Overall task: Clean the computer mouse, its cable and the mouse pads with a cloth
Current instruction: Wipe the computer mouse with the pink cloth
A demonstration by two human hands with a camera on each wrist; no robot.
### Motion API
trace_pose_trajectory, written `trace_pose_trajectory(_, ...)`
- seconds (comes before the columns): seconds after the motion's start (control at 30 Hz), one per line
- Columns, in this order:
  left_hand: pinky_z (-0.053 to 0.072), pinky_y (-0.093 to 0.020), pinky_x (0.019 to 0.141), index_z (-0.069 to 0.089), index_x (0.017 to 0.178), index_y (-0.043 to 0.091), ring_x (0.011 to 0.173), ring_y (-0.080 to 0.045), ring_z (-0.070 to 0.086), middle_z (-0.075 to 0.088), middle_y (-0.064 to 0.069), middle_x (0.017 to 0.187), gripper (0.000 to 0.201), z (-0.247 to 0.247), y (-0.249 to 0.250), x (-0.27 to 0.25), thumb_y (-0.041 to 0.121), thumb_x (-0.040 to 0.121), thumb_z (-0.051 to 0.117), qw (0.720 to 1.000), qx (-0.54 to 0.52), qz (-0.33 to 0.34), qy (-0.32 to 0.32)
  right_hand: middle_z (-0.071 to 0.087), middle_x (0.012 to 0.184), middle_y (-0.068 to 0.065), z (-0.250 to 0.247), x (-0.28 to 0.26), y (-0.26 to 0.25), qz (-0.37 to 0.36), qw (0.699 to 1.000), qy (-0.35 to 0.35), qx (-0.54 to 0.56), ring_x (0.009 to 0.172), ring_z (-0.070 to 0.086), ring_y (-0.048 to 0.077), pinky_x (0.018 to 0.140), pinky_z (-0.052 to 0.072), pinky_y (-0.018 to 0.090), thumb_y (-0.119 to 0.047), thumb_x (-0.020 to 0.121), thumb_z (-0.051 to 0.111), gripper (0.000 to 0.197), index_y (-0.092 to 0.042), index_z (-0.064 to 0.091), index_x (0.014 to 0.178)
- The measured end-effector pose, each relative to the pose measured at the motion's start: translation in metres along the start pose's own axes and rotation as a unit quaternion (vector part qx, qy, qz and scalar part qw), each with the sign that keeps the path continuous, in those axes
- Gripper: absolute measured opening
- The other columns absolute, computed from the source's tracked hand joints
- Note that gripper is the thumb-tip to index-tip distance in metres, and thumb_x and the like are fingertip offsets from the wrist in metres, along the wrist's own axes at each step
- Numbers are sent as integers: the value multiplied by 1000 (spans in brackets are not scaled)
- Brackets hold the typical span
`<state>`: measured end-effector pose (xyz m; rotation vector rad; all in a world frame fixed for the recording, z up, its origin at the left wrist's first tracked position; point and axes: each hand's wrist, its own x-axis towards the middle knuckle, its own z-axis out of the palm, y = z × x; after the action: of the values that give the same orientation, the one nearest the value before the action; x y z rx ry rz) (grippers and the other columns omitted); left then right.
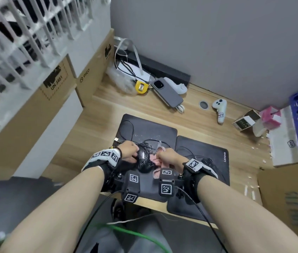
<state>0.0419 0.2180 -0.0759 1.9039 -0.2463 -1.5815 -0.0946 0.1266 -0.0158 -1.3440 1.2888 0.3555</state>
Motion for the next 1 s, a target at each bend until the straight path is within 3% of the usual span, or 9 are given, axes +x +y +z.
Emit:
trace_pose_trajectory(0.07, 53, -27, 56, 51, 93, 3, 63, -23, 59, 57, -26, 118, 13, 3, -1, 1, 3, 100, 40, 1000, -12, 0, -2, 40, 61, 4, 3, -1, 1, 9, 999, 2, -43, 47, 37, 12, 43, 27, 20, -2, 85, 44, 20, -14, 41, 69)
trace_pose_trajectory(0.17, 51, -26, 63, 50, 78, 7, 65, -18, 57, 59, -27, 124, 22, 6, -3, 4, 2, 98, 43, 999, -22, 16, 32, 40, 58, 2, 5, -2, 3, 16, 1000, -6, -22, 47, 37, 12, 44, 28, 19, -4, 84, 45, 17, -14, 43, 70)
trace_pose_trajectory(0.37, 45, -22, 63, 47, 72, 15, 64, -10, 49, 52, -3, 79, 27, 19, 7, 9, 2, 96, 44, 1000, 7, 24, 16, 34, 53, 3, -2, -7, 3, 18, 998, 8, -51, 45, 30, 13, 43, 21, 21, 1, 78, 43, 26, -14, 38, 58)
trace_pose_trajectory(0.53, 44, -21, 60, 47, 70, 15, 62, -10, 48, 48, 0, 73, 29, 24, 17, 10, 3, 95, 45, 997, 59, 48, 14, 33, 53, 1, -13, -9, 5, 20, 999, 14, -23, 46, 30, 12, 43, 21, 19, 0, 79, 43, 26, -16, 38, 60)
trace_pose_trajectory(0.63, 41, -21, 57, 47, 67, 15, 59, -11, 45, 47, -1, 68, 29, 25, 20, 8, 5, 95, 47, 995, 80, 54, 16, 43, 62, 7, -17, -8, 5, 20, 1000, 0, 9, 52, 37, 15, 52, 28, 24, -2, 75, 43, 17, -15, 42, 64)
trace_pose_trajectory(0.7, 34, -24, 54, 41, 62, 16, 54, -13, 38, 41, -1, 61, 35, 26, 21, 9, 9, 95, 50, 994, 84, 69, 25, 47, 65, 7, -21, -8, 6, 16, 1000, -9, 18, 54, 41, 16, 55, 31, 25, -3, 74, 43, 13, -14, 44, 68)
trace_pose_trajectory(0.77, 25, -30, 53, 33, 60, 18, 51, -16, 30, 32, -1, 57, 40, 25, 21, 10, 15, 95, 52, 994, 77, 76, 36, 49, 53, 3, -26, -8, 7, 13, 1000, -9, 21, 44, 44, 13, 50, 31, 21, -3, 78, 43, 13, -12, 44, 70)
trace_pose_trajectory(0.87, 27, -28, 58, 39, 65, 17, 59, -18, 37, 41, -5, 65, 34, 23, 18, 13, 23, 96, 53, 995, 51, 84, 22, 53, 51, 4, -31, -9, 8, 9, 998, -34, 50, 32, 48, 11, 41, 37, 17, 0, 81, 41, 14, -8, 45, 70)
trace_pose_trajectory(1.0, 43, -32, 72, 61, 83, 10, 77, -22, 54, 61, -8, 83, 19, 19, 14, 17, 27, 93, 60, 995, 31, 87, 26, 50, 63, 7, -32, -3, 7, 4, 998, -36, 45, 39, 51, 14, 41, 39, 18, -2, 81, 43, 10, -10, 43, 74)
